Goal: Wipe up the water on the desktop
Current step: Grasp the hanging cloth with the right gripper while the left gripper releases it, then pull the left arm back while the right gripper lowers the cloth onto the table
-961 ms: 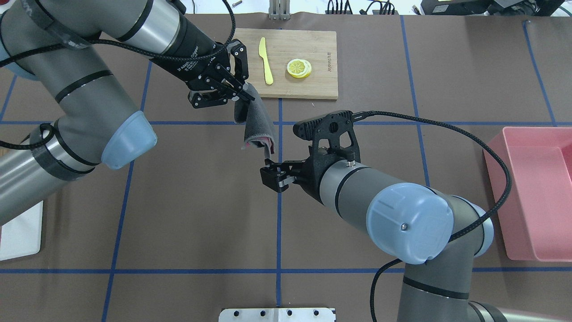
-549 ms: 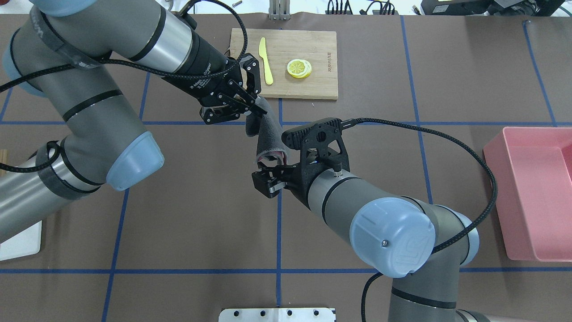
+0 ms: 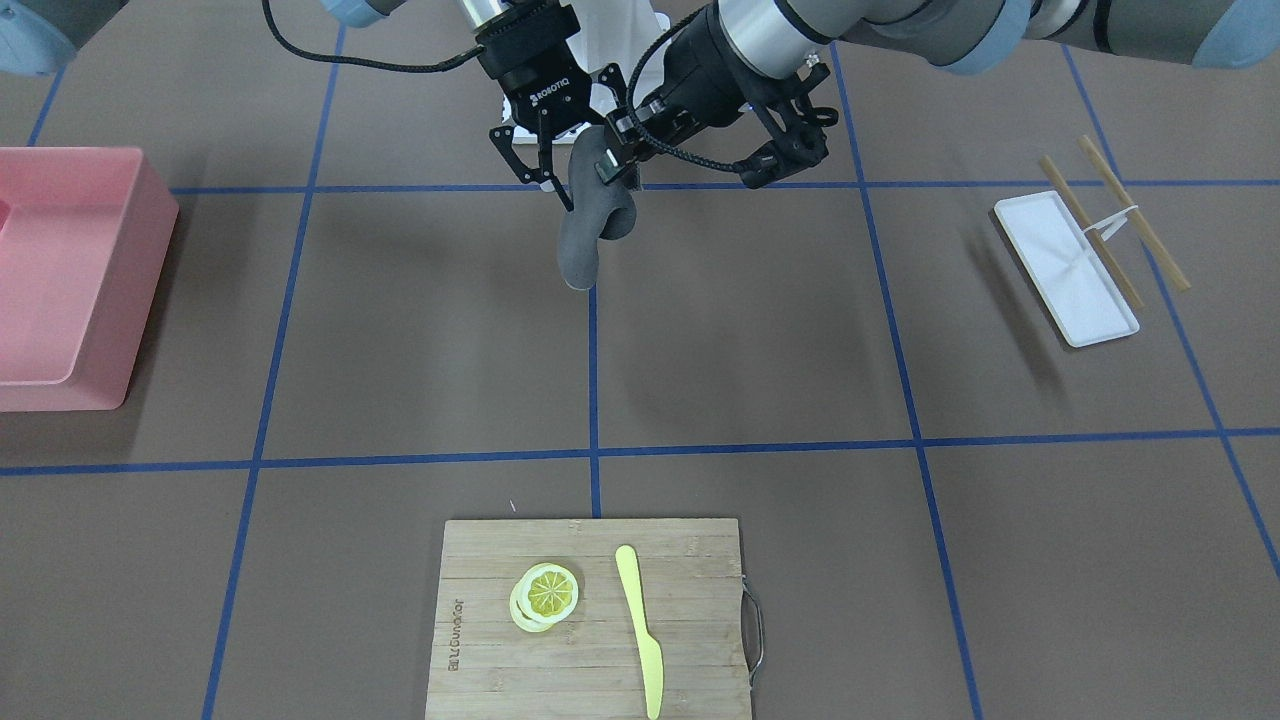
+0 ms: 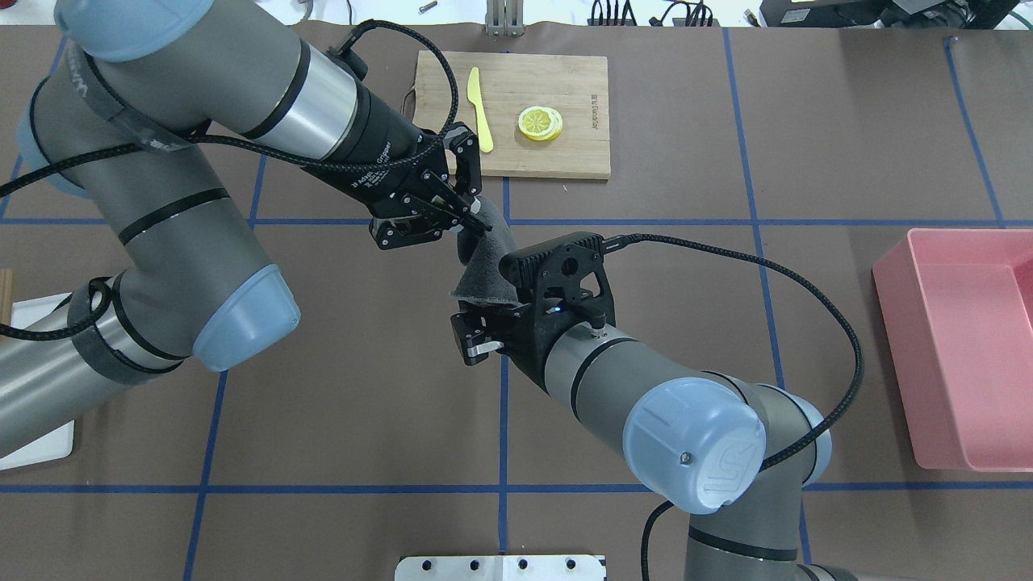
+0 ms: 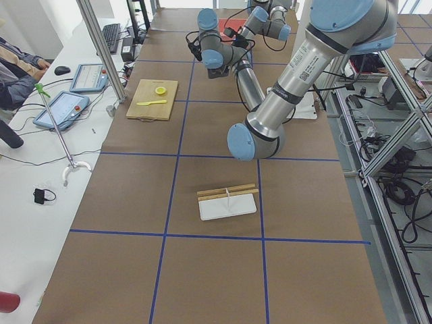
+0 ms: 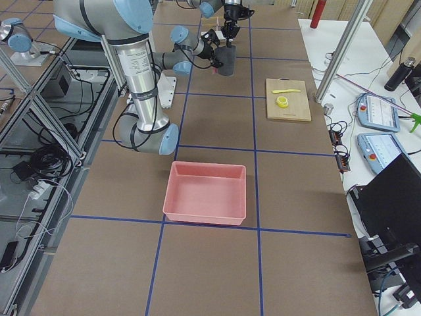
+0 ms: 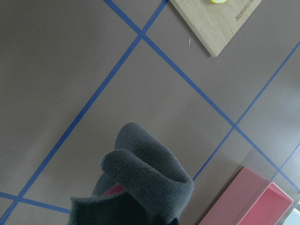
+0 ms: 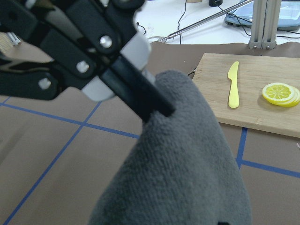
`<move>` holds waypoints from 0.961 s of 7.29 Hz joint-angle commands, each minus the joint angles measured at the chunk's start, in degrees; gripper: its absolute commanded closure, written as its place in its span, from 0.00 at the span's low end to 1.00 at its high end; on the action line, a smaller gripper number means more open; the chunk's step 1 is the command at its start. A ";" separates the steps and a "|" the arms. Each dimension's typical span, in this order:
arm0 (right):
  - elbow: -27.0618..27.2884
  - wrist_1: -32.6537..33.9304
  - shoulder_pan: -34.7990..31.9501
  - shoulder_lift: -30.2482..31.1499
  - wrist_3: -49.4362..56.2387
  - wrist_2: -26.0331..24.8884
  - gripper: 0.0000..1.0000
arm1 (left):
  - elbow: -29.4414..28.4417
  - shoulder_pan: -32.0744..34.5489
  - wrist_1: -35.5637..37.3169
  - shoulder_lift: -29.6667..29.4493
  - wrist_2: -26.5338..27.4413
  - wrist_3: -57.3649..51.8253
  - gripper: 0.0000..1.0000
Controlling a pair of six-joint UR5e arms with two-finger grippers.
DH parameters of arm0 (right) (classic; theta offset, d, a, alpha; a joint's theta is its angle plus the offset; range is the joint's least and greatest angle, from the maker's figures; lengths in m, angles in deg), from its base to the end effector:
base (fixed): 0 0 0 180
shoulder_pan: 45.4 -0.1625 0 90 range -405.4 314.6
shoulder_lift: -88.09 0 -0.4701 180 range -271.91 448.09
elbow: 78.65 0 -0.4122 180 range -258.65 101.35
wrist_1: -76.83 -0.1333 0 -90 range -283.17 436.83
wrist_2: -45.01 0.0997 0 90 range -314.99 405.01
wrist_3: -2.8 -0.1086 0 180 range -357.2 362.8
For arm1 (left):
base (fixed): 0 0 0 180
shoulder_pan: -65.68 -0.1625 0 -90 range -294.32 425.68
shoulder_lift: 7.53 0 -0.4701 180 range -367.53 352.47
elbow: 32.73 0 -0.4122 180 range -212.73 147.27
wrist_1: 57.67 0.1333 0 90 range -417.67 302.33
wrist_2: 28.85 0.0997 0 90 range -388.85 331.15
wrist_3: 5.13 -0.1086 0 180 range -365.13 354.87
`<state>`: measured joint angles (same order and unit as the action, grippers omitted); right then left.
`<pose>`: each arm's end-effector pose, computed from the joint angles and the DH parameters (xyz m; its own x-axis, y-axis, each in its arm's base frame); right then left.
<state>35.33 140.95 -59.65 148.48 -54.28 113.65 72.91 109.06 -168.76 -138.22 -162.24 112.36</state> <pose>-0.5338 -0.3139 0.1599 0.4619 -0.4049 0.7891 -0.3875 0.7082 0.5902 0.4203 -0.4779 0.0958 0.1350 -0.5891 -0.7967 0.0835 0.8080 -0.5832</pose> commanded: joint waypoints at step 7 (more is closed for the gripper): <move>-0.08 12.97 1.24 -0.53 -19.51 2.71 1.00 | 5.37 11.17 -3.49 7.80 -0.47 -2.26 0.02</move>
<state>35.23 145.85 -58.73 148.65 -68.07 114.44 77.84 117.00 -170.37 -132.42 -162.62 110.16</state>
